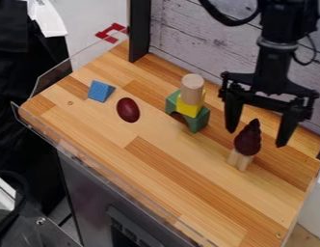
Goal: Moves the cone to the left side
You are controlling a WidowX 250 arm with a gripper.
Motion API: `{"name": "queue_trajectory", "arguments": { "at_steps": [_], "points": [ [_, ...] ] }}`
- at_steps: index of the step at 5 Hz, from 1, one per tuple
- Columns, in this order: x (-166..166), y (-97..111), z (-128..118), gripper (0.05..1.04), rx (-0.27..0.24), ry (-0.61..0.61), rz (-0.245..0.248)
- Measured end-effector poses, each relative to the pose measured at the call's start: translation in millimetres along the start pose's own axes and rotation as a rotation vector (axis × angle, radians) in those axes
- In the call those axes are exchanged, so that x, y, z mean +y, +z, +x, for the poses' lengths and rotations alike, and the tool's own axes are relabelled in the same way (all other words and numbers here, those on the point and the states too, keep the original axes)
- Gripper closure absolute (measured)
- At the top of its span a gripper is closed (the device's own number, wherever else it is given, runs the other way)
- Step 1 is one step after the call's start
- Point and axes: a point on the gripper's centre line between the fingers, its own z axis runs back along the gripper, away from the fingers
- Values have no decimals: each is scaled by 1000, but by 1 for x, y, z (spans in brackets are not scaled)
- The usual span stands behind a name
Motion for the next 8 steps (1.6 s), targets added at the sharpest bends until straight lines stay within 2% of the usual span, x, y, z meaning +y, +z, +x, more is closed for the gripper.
{"name": "queue_trajectory", "arguments": {
  "at_steps": [2, 3, 5, 6, 7, 8],
  "points": [
    [-1, -1, 15, 83, -25, 5, -10],
    [-2, -6, 16, 125, -10, 10, -12],
    [-2, -11, 13, 699, 7, 19, -24],
    [-2, -10, 13, 757, 8, 31, -24],
    [-2, -11, 11, 757, 18, 36, -26],
    [1, 8, 1, 757, 16, 31, -7]
  ]
}}
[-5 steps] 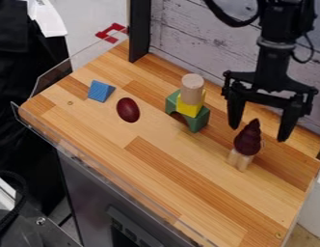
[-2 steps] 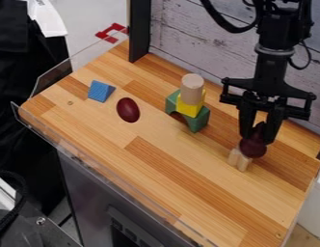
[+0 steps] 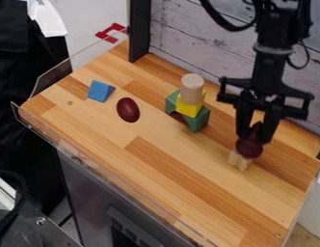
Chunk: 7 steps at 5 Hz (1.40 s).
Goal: Moves the cone to the left side
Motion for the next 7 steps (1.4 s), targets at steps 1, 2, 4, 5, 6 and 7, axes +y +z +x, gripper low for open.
{"name": "queue_trajectory", "arguments": {
  "at_steps": [1, 2, 4, 5, 6, 7],
  "points": [
    [8, 50, -12, 758, -81, 14, -25],
    [31, 83, -17, 757, -128, 92, -56],
    [116, 102, -14, 758, -137, 306, -153],
    [162, 109, -13, 757, -172, 419, -199],
    [181, 93, 2, 757, -145, 480, -212],
    [191, 71, 22, 757, -86, 557, -180]
  ]
}}
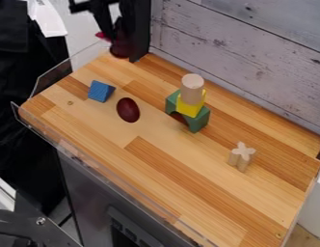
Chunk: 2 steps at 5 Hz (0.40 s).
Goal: Moves the cone to the left side
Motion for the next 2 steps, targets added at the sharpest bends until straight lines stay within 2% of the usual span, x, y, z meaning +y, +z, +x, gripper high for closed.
{"name": "queue_trajectory", "arguments": {
  "at_steps": [1, 2],
  "points": [
    [-10, -21, 16, 757, 48, 6, 48],
    [-24, -41, 24, 757, 80, -22, 71]
  ]
}}
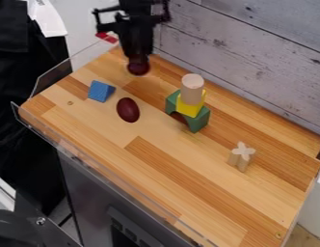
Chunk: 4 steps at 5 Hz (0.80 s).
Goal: Moves the cone to the left side
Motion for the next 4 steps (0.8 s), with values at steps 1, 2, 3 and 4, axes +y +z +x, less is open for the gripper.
{"name": "queue_trajectory", "arguments": {
  "at_steps": [1, 2, 3, 4],
  "points": [
    [-4, -13, 9, 757, 25, 14, -9],
    [-3, -30, 13, 758, 63, 27, -6],
    [-2, -31, 18, 757, 46, 35, -29],
    [-1, -33, 17, 706, 45, 24, -33]
  ]
}}
